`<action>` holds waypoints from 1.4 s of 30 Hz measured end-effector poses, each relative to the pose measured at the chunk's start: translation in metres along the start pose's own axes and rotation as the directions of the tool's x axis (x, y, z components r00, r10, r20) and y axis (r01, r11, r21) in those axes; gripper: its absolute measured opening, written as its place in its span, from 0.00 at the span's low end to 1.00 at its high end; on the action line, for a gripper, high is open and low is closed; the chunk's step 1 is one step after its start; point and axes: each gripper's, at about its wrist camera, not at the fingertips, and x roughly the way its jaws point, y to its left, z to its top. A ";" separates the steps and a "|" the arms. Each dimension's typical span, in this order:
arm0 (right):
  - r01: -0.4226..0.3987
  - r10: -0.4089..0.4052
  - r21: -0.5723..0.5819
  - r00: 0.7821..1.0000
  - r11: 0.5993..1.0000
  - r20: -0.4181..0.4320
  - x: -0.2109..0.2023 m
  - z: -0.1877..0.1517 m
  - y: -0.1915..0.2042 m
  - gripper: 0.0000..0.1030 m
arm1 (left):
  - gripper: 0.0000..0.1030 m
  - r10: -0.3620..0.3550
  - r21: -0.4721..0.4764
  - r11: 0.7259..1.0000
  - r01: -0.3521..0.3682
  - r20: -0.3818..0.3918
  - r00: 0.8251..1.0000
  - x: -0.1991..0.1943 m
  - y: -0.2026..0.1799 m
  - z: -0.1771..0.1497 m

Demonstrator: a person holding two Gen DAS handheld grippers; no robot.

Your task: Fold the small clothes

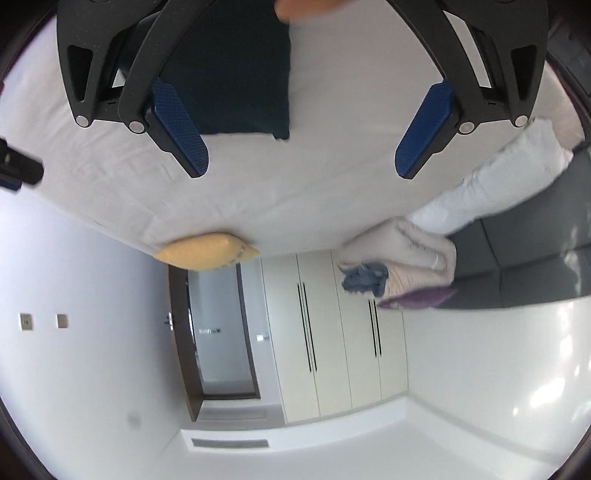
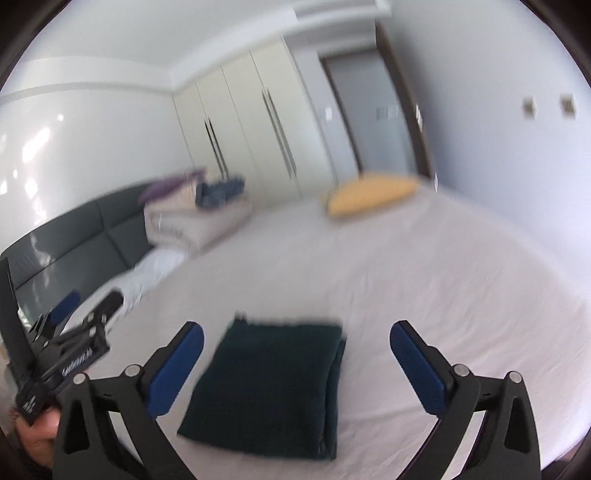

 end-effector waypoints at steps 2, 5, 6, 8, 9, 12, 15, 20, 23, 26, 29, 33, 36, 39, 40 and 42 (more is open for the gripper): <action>0.046 -0.045 -0.039 0.999 0.998 0.029 -0.012 0.007 0.009 1.00 | 1.00 -0.023 -0.010 1.000 0.023 -0.068 0.997 -0.001 0.002 0.004; 0.045 -0.044 -0.084 0.999 0.995 0.014 -0.020 0.011 0.019 1.00 | 1.00 -0.071 -0.064 0.996 0.060 -0.184 0.980 -0.001 0.009 0.001; 0.044 -0.046 -0.099 0.999 0.994 -0.015 -0.020 0.011 0.021 1.00 | 1.00 -0.078 -0.079 0.995 0.061 -0.224 0.971 0.001 0.011 -0.003; 0.060 -0.067 -0.111 0.995 0.992 -0.069 -0.018 0.008 0.025 1.00 | 1.00 -0.084 -0.085 0.994 0.061 -0.292 0.953 0.006 0.013 -0.013; 0.065 -0.078 -0.111 0.990 0.992 -0.121 -0.013 0.007 0.025 1.00 | 1.00 -0.078 -0.081 0.995 0.055 -0.318 0.945 0.010 0.013 -0.020; 0.069 -0.080 -0.055 0.968 0.996 -0.238 0.001 -0.001 0.019 1.00 | 1.00 -0.038 -0.049 0.999 0.019 -0.416 0.909 0.026 0.013 -0.042; 0.100 -0.102 -0.021 0.946 0.995 -0.308 0.009 -0.014 0.013 1.00 | 1.00 -0.090 -0.097 0.994 0.049 -0.480 0.873 0.046 0.012 -0.061; 0.137 -0.134 -0.022 0.900 0.990 -0.414 0.025 -0.033 0.011 1.00 | 1.00 -0.107 -0.091 0.993 0.068 -0.542 0.834 0.052 0.002 -0.089; 0.137 -0.140 -0.038 0.891 0.990 -0.431 0.027 -0.038 0.015 1.00 | 1.00 -0.116 -0.098 0.992 0.074 -0.553 0.825 0.056 -0.001 -0.097; 0.129 -0.138 -0.049 0.887 0.990 -0.441 0.028 -0.042 0.019 1.00 | 1.00 -0.120 -0.103 0.992 0.076 -0.558 0.821 0.059 -0.002 -0.102; 0.126 -0.138 -0.056 0.881 0.990 -0.452 0.029 -0.045 0.021 1.00 | 1.00 -0.122 -0.106 0.992 0.075 -0.563 0.817 0.057 0.000 -0.102; 0.124 -0.136 -0.056 0.874 0.991 -0.466 0.032 -0.049 0.020 1.00 | 1.00 -0.124 -0.108 0.991 0.075 -0.569 0.813 0.062 0.001 -0.104; 0.126 -0.137 -0.056 0.871 0.990 -0.471 0.033 -0.049 0.019 1.00 | 1.00 -0.125 -0.108 0.991 0.077 -0.570 0.812 0.063 0.001 -0.103; 0.127 -0.137 -0.055 0.866 0.990 -0.482 0.035 -0.050 0.018 1.00 | 1.00 -0.125 -0.108 0.991 0.076 -0.571 0.811 0.065 0.001 -0.104; 0.127 -0.138 -0.055 0.864 0.990 -0.485 0.035 -0.051 0.018 1.00 | 1.00 -0.126 -0.109 0.991 0.077 -0.571 0.811 0.065 0.000 -0.104; 0.125 -0.135 -0.052 0.861 0.991 -0.490 0.036 -0.052 0.018 1.00 | 1.00 -0.126 -0.110 0.991 0.076 -0.571 0.811 0.066 0.000 -0.105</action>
